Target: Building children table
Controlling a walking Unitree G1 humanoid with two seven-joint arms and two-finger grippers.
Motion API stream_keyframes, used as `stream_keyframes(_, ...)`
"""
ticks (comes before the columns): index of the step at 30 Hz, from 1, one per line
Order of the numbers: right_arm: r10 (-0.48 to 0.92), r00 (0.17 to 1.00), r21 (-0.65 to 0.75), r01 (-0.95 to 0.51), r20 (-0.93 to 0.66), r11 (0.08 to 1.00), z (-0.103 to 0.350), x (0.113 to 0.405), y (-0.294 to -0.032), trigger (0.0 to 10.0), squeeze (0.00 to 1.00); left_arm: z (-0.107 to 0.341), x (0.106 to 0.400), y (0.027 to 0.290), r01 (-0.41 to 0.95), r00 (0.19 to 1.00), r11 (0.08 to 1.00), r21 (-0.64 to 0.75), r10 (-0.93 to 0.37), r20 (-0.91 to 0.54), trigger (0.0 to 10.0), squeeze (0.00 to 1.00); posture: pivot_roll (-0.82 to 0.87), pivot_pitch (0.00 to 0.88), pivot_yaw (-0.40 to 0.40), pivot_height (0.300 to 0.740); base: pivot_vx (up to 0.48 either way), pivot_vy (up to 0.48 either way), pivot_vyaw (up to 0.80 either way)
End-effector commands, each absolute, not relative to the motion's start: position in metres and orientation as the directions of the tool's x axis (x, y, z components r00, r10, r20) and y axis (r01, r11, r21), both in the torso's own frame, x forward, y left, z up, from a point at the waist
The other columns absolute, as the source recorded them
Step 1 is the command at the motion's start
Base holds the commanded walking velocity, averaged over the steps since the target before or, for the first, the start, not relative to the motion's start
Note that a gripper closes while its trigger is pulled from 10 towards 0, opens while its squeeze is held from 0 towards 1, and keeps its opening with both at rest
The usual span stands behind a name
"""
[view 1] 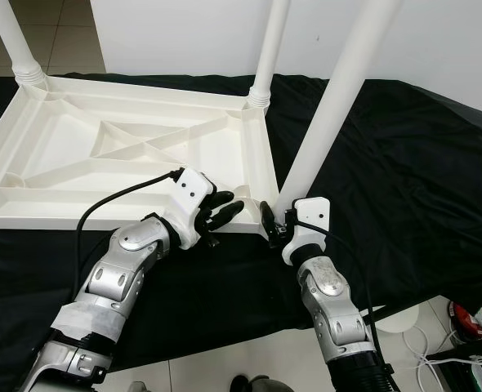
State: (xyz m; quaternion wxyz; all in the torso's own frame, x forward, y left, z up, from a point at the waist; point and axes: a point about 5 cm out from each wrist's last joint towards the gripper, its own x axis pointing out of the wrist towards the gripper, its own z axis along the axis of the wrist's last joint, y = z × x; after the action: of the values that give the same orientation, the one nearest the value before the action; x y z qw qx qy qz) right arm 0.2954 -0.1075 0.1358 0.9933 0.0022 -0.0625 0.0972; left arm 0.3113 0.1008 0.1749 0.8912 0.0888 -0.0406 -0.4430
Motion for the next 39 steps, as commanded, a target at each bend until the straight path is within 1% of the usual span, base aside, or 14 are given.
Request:
stream_keyframes(1,0.146,0.988,0.001,-0.146,0.049,0.989,0.119,0.292,-0.122,10.0,1.00,0.176,0.312,0.102,0.768,0.619,0.607,0.204,-0.786,0.004,10.0,0.00,0.07,0.074,-0.094,0.740,0.000,0.000,0.00)
stream_keyframes(4,0.145,0.988,0.002,-0.146,0.052,0.989,0.119,0.290,-0.128,10.0,1.00,0.177,0.311,0.100,0.768,0.619,0.609,0.199,-0.785,0.015,10.0,0.00,0.07,0.069,-0.084,0.740,0.000,0.000,0.00)
stream_keyframes(10,0.262,0.959,0.000,-0.264,0.110,0.965,0.127,0.295,-0.141,10.0,1.00,0.176,0.294,0.093,0.793,0.567,0.564,0.229,-0.822,0.061,10.0,0.00,0.03,0.056,-0.064,0.740,0.000,0.000,0.00)
stream_keyframes(11,0.333,0.938,-0.032,-0.331,0.100,0.943,0.129,0.295,-0.145,10.0,1.00,0.173,0.290,0.089,0.802,0.558,0.555,0.222,-0.828,0.059,10.0,0.00,0.03,0.053,-0.060,0.740,0.000,0.000,0.00)
stream_keyframes(12,0.377,0.921,-0.044,-0.374,0.098,0.926,0.131,0.295,-0.148,10.0,0.00,0.171,0.287,0.088,0.812,0.543,0.542,0.217,-0.838,0.057,10.0,0.00,0.02,0.052,-0.060,0.740,0.000,0.000,0.00)
stream_keyframes(18,0.497,0.864,-0.094,-0.490,0.078,0.867,0.137,0.300,-0.154,10.0,0.00,0.164,0.275,0.080,0.865,0.453,0.442,0.237,-0.892,0.009,10.0,0.00,0.02,0.044,-0.059,0.740,0.000,0.000,0.00)
stream_keyframes(22,0.550,0.832,-0.121,-0.541,0.067,0.832,0.140,0.307,-0.156,10.0,0.00,0.164,0.272,0.076,0.877,0.428,0.414,0.244,-0.904,-0.005,10.0,0.00,0.04,0.034,-0.064,0.740,0.000,0.000,0.00)
stream_keyframes(26,0.587,0.808,-0.149,-0.575,0.051,0.804,0.143,0.318,-0.155,10.0,0.00,0.164,0.274,0.075,0.876,0.441,0.428,0.223,-0.897,-0.011,10.0,0.00,0.04,0.031,-0.063,0.740,0.000,0.000,0.00)
stream_keyframes(27,0.644,0.765,-0.164,-0.633,0.019,0.757,0.144,0.328,-0.148,10.0,0.00,0.162,0.274,0.073,0.865,0.461,0.445,0.232,-0.887,-0.014,10.0,0.00,0.05,0.029,-0.069,0.740,0.000,0.000,0.00)
stream_keyframes(35,0.688,0.726,-0.182,-0.679,-0.019,0.711,0.142,0.337,-0.140,10.0,0.00,0.160,0.273,0.069,0.861,0.470,0.454,0.231,-0.883,-0.016,10.0,0.00,0.06,0.021,-0.070,0.740,0.000,0.000,0.00)
stream_keyframes(36,0.725,0.687,-0.183,-0.721,-0.054,0.669,0.139,0.343,-0.134,9.8,0.00,0.160,0.271,0.065,0.860,0.471,0.456,0.228,-0.882,-0.012,10.0,0.00,0.07,0.015,-0.070,0.740,0.000,0.000,0.00)
stream_keyframes(37,0.737,0.672,-0.177,-0.735,-0.067,0.654,0.138,0.344,-0.133,4.6,0.00,0.160,0.270,0.063,0.861,0.469,0.454,0.227,-0.883,-0.010,10.0,0.00,0.07,0.015,-0.070,0.740,0.000,0.000,0.00)
stream_keyframes(38,0.737,0.672,-0.177,-0.735,-0.067,0.654,0.138,0.344,-0.133,4.6,0.00,0.160,0.270,0.063,0.861,0.469,0.454,0.227,-0.883,-0.010,10.0,0.00,0.07,0.015,-0.070,0.740,0.000,0.000,0.00)
stream_keyframes(39,0.745,0.663,-0.170,-0.744,-0.076,0.646,0.137,0.345,-0.133,1.1,0.00,0.160,0.270,0.062,0.862,0.466,0.452,0.230,-0.885,-0.008,10.0,0.00,0.07,0.015,-0.070,0.740,0.000,0.000,0.00)
